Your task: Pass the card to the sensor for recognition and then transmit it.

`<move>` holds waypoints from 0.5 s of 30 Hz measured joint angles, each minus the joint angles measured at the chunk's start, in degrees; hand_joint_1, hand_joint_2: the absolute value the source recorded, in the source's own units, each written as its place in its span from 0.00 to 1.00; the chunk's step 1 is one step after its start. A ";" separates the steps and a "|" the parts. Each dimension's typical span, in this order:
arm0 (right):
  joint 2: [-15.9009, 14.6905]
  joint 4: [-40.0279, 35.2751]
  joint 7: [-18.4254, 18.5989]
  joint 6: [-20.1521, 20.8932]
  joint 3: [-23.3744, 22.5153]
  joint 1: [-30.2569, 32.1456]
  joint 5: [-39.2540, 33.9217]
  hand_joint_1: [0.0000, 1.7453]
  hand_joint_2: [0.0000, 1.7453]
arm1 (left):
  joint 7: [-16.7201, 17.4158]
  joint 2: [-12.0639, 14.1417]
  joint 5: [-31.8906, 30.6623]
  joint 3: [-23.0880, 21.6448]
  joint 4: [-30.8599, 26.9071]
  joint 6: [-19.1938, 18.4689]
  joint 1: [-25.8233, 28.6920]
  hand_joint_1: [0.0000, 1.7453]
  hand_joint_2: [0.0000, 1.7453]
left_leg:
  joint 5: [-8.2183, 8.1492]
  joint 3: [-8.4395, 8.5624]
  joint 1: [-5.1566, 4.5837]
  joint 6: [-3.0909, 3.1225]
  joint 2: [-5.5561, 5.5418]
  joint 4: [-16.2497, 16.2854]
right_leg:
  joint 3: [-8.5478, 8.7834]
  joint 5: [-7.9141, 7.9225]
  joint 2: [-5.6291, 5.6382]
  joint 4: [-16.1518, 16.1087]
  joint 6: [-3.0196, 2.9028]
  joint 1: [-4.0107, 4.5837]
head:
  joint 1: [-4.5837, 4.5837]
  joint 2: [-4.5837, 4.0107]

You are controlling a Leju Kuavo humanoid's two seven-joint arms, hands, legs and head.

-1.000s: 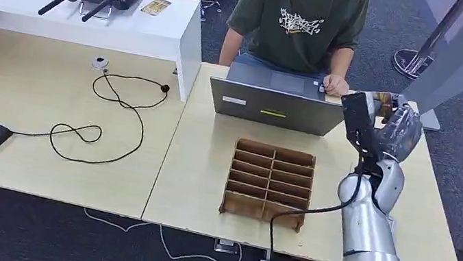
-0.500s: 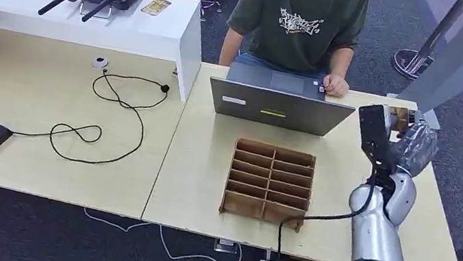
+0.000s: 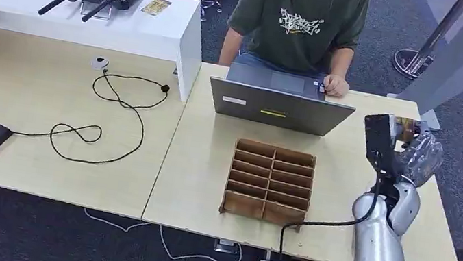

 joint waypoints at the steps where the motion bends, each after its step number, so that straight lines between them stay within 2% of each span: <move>1: -0.07 -0.42 0.00 0.00 -0.24 0.54 -0.18 1.00 1.00 | 0.00 0.00 0.02 0.00 0.00 0.02 0.00 0.00 0.00 | -0.01 0.00 0.00 0.00 0.00 0.00 | 0.00 0.00 0.00 -0.01 0.00 0.00 | 0.00 0.00; 15: -0.61 -6.52 -0.17 -0.81 -4.29 8.67 -2.49 1.00 1.00 | -0.07 0.00 -0.22 0.00 0.00 0.09 0.02 0.00 0.00 | -0.04 -0.01 0.00 0.02 0.00 0.00 | 0.00 -0.02 0.01 -0.01 0.03 0.00 | 0.00 0.00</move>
